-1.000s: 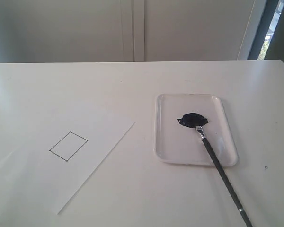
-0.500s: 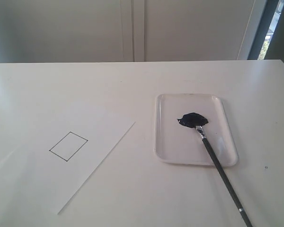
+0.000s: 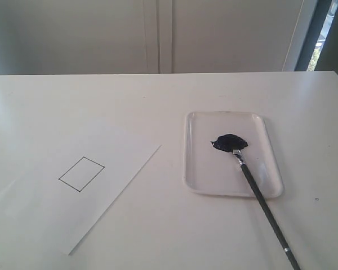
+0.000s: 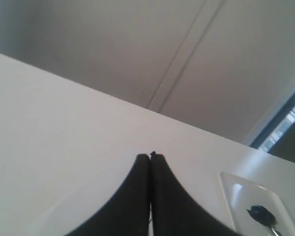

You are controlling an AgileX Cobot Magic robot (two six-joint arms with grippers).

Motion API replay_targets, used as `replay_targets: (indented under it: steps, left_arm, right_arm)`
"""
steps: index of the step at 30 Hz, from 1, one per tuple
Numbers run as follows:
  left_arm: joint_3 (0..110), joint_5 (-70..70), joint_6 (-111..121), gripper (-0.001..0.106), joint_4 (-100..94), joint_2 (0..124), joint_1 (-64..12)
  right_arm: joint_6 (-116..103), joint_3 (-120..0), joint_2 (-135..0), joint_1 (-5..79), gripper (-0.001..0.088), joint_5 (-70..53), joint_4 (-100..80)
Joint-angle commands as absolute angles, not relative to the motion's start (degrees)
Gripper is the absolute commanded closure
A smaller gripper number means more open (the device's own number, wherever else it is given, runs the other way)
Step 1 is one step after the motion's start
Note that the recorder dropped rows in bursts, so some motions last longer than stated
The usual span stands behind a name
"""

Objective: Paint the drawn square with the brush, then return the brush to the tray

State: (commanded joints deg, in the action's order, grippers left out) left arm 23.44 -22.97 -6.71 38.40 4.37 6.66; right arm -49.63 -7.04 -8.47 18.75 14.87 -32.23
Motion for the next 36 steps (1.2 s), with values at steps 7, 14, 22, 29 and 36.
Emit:
replay_targets:
  steps: [7, 14, 22, 29, 36]
  left_arm:
    - [30.69, -34.73, -19.74, 0.105, 48.40, 19.22, 6.66]
    - [37.03, -41.24, -28.15, 0.105, 49.02, 36.17, 6.66]
    - [41.73, -42.21, -42.59, 0.105, 53.83, 42.67, 6.66]
    - [42.82, -48.45, -40.31, 0.105, 54.42, 50.50, 6.66]
    - [42.82, -51.92, -40.81, 0.105, 54.42, 56.50, 6.66]
  right_arm:
    - [-46.34, -17.94, -10.16, 18.94, 0.0314, -9.34, -32.23]
    - [-21.05, -27.07, -18.63, 18.94, 0.0314, -28.79, -16.04]
    - [-1.83, -30.85, -27.53, 18.94, 0.0314, -29.22, 1.18]
    - [2.65, -34.81, -34.15, 18.94, 0.0314, -39.95, 4.85]
    - [2.71, -34.80, -38.84, 18.94, 0.0314, -36.04, 5.73]
